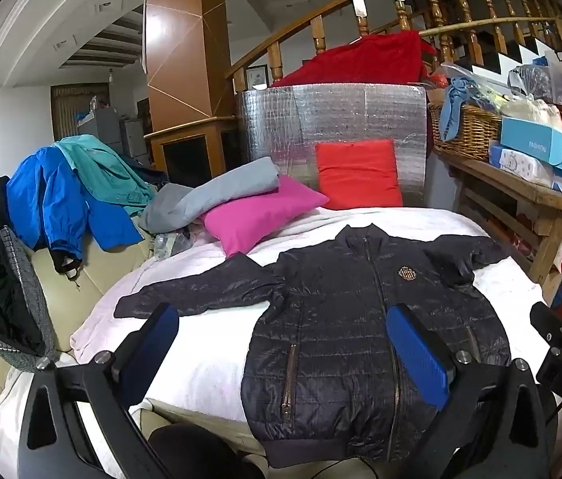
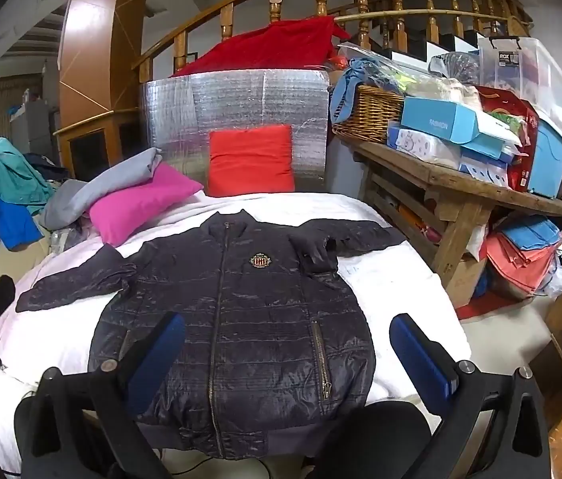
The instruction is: Fold large clothes
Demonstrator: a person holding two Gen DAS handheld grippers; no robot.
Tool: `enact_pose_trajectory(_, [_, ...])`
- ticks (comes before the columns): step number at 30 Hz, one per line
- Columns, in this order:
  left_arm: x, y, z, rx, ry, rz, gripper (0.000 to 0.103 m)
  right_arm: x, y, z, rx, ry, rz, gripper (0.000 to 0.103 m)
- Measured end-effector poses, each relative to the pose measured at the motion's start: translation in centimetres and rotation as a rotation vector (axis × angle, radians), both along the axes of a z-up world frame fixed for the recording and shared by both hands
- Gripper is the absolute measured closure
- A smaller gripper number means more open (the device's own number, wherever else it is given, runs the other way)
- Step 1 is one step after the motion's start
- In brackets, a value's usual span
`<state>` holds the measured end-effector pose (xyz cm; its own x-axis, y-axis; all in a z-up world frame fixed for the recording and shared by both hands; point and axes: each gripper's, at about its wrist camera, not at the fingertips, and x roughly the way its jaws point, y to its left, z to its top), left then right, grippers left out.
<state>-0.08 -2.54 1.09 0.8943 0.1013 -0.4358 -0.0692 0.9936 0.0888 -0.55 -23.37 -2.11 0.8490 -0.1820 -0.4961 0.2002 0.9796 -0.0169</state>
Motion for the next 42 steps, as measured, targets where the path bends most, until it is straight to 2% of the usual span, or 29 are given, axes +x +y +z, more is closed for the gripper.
enact_pose_trajectory(42, [2.2,0.0,-2.0,0.001,0.047,0.005,0.0,0.6,0.6,-0.6,-0.022,-0.013,0.016,0.0])
